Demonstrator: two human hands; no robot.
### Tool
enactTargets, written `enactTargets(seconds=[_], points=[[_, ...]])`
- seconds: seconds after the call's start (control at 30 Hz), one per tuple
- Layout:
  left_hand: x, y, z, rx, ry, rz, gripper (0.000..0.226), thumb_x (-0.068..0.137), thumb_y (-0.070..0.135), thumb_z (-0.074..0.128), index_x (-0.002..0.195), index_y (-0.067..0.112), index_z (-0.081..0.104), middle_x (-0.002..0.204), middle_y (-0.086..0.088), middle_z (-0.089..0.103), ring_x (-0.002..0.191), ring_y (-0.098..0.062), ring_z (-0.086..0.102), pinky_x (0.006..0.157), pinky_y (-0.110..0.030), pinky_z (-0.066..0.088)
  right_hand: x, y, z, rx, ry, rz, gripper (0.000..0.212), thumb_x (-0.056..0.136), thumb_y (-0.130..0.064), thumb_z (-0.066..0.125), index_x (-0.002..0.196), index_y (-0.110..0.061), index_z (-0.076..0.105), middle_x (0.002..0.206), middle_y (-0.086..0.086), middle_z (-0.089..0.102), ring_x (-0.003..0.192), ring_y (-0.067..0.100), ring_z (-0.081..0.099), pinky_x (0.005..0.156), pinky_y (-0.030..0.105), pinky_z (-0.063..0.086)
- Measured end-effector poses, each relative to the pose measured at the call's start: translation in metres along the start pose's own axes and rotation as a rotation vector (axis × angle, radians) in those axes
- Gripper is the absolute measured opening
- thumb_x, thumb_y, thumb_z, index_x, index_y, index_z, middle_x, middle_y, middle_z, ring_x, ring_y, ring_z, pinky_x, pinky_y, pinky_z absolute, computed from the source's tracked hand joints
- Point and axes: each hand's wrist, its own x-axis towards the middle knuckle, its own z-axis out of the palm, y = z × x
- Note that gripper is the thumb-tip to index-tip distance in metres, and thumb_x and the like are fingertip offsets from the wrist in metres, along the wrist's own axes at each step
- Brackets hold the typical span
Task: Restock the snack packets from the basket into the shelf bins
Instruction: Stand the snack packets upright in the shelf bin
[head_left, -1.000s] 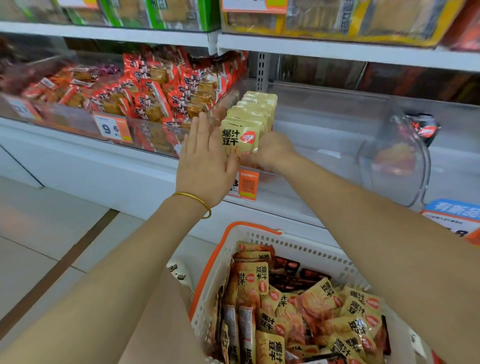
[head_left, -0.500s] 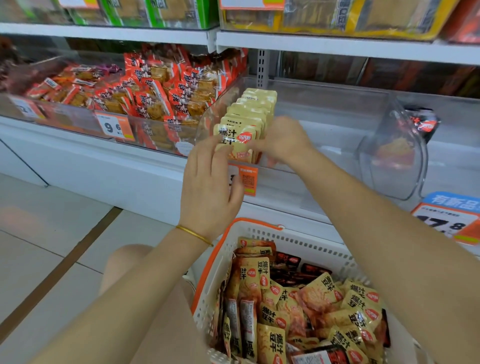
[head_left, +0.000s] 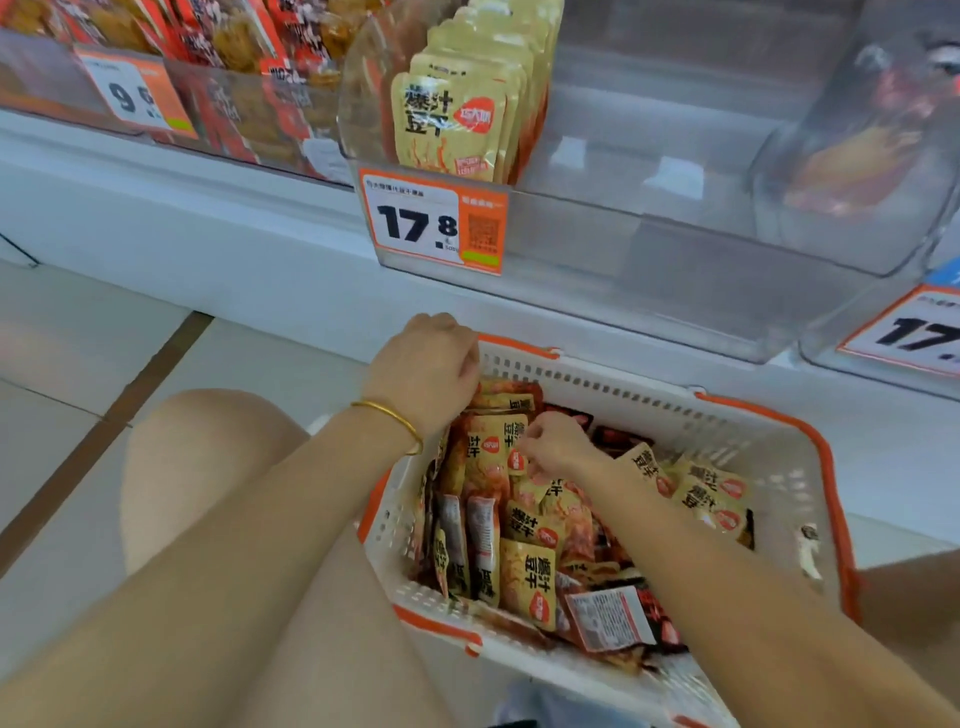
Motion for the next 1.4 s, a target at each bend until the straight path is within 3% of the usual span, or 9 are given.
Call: enactTargets(seconds=[0.13, 0.27, 0.57, 0.73, 0.9, 1.03, 1.17, 1.3, 1.4], points=[[0.010, -0.001, 0.005, -0.047, -0.022, -0.025, 0.024, 0.090, 0.013, 0.046, 0.104, 0.006, 0.064, 0.106, -0.013, 0.058, 0.105, -0.029, 0.047, 0.088, -0.046, 0.043, 0.033, 0.015, 0.032, 0.026, -0.049, 0.070, 0.030, 0.093, -0.020, 0.058, 0.070, -0.006, 0.045, 0.070, 0.005, 0.050, 0.066, 0.019, 0.051, 0.066, 0.035, 0.051], [0.015, -0.003, 0.008, -0.063, -0.054, -0.055, 0.025, 0.091, 0.014, 0.045, 0.106, 0.008, 0.065, 0.108, -0.011, 0.059, 0.106, -0.027, 0.048, 0.090, -0.043, 0.043, 0.059, 0.024, 0.054, -0.097, -0.043, 0.071, 0.032, 0.093, -0.028, 0.058, 0.069, -0.010, 0.045, 0.070, 0.003, 0.049, 0.060, 0.016, 0.047, 0.049, 0.025, 0.036], [0.013, -0.007, 0.013, -0.037, -0.191, -0.079, 0.028, 0.094, 0.014, 0.042, 0.113, 0.012, 0.061, 0.115, -0.010, 0.057, 0.111, -0.025, 0.050, 0.097, -0.039, 0.042, 0.043, 0.036, 0.032, 0.064, 0.181, -0.195, 0.012, 0.096, -0.016, 0.049, 0.093, -0.007, 0.055, 0.086, -0.002, 0.056, 0.087, 0.019, 0.054, 0.066, 0.026, 0.042], [0.009, 0.005, 0.016, -0.202, -0.243, -0.136, 0.039, 0.094, 0.017, 0.052, 0.132, 0.010, 0.047, 0.131, -0.009, 0.050, 0.114, -0.023, 0.052, 0.092, -0.025, 0.039, -0.012, 0.034, -0.029, 0.269, 0.004, -0.393, 0.028, 0.100, -0.016, 0.045, 0.125, -0.022, 0.054, 0.115, -0.012, 0.060, 0.101, 0.000, 0.059, 0.073, 0.013, 0.052], [-0.001, 0.025, 0.002, -0.497, -0.308, -0.186, 0.041, 0.087, 0.023, 0.065, 0.124, 0.018, 0.047, 0.111, -0.003, 0.053, 0.099, -0.020, 0.054, 0.082, -0.028, 0.046, -0.064, 0.015, -0.062, 0.419, -0.145, -0.478, 0.027, 0.099, -0.009, 0.044, 0.121, -0.023, 0.054, 0.111, -0.001, 0.067, 0.098, 0.012, 0.066, 0.080, 0.033, 0.057], [-0.008, 0.034, -0.034, -0.673, -0.237, -0.144, 0.012, 0.086, 0.010, 0.065, 0.094, 0.016, 0.056, 0.081, 0.000, 0.059, 0.066, -0.010, 0.058, 0.060, -0.021, 0.053, -0.097, -0.011, -0.082, 0.513, -0.160, -0.543, 0.020, 0.091, -0.010, 0.056, 0.111, -0.015, 0.056, 0.097, 0.004, 0.068, 0.082, 0.013, 0.068, 0.058, 0.032, 0.057], [-0.009, 0.042, -0.087, -0.760, -0.145, -0.055, 0.009, 0.086, 0.010, 0.066, 0.091, 0.014, 0.059, 0.072, 0.000, 0.062, 0.049, 0.001, 0.053, 0.048, -0.016, 0.045, -0.127, -0.053, -0.108, 0.551, -0.131, -0.661, 0.014, 0.088, -0.005, 0.057, 0.102, -0.008, 0.056, 0.080, 0.006, 0.067, 0.059, 0.014, 0.065, 0.043, 0.025, 0.052], [0.002, 0.042, -0.133, -0.855, 0.228, -0.049, 0.013, 0.089, 0.019, 0.063, 0.100, 0.017, 0.057, 0.073, 0.000, 0.059, 0.057, -0.009, 0.053, 0.047, -0.020, 0.046, -0.149, -0.103, -0.147, 0.669, -0.069, -0.771, 0.007, 0.080, -0.012, 0.060, 0.087, -0.010, 0.058, 0.061, -0.001, 0.067, 0.046, 0.011, 0.061, 0.037, 0.020, 0.048], [0.018, 0.029, -0.144, -0.552, 0.625, -0.006, 0.015, 0.088, 0.026, 0.060, 0.098, 0.015, 0.057, 0.085, 0.003, 0.057, 0.079, -0.014, 0.056, 0.071, -0.026, 0.048, -0.142, -0.137, -0.172, 0.764, 0.104, -0.798, 0.005, 0.092, -0.011, 0.054, 0.091, -0.015, 0.055, 0.065, -0.002, 0.068, 0.049, 0.011, 0.063, 0.043, 0.023, 0.051]])
